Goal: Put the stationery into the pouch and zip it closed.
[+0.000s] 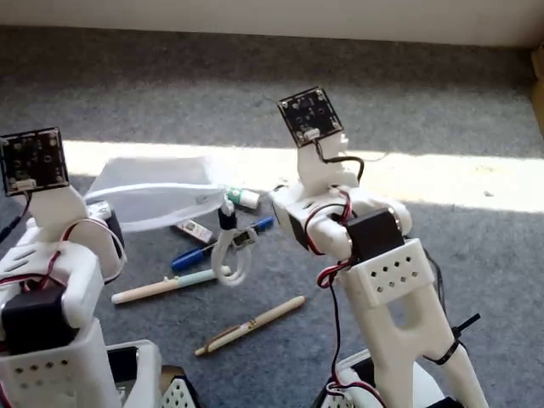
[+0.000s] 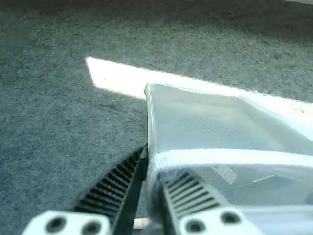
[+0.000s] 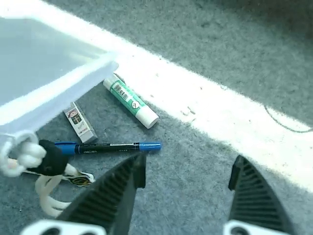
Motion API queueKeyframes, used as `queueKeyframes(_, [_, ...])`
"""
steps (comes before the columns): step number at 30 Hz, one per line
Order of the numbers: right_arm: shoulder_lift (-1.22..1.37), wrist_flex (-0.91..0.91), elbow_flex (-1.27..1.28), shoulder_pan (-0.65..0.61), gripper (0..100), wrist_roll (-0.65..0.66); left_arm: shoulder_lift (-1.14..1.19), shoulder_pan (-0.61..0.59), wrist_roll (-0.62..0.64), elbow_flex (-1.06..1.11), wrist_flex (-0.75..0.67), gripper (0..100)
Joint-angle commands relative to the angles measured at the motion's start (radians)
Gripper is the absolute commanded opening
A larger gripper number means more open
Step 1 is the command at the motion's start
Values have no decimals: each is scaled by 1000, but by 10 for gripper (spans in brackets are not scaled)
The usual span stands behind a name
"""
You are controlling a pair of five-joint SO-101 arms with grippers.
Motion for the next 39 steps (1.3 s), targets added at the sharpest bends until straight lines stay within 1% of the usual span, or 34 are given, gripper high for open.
queueKeyframes(1, [-4, -31, -8, 16, 260, -21, 76, -82, 15, -88, 15, 7])
queueKeyframes(4, [-2, -45, -7, 16, 260, -55, 107, -102, 15, -79, 25, 7])
queueKeyframes(8, [28, -50, -12, 16, 260, -57, 117, -157, 15, -81, 48, 7])
queueKeyframes(12, [176, -45, -16, 16, 260, -57, 117, -263, 14, -81, 46, 7])
queueKeyframes(15, [278, -50, -64, 10, 260, -52, 117, -300, 14, -79, 48, 7])
queueKeyframes(23, [490, -51, -234, -53, 262, -52, 119, -305, 14, -33, 41, 7])
queueKeyframes(31, [785, -45, -535, -157, 263, -49, 117, -305, 9, -8, 40, 7])
queueKeyframes(36, [967, -44, -690, -188, 263, 52, 117, -305, 8, -10, 40, 7])
queueKeyframes(39, [1038, -44, -743, -188, 263, 61, 117, -305, 8, -8, 41, 7])
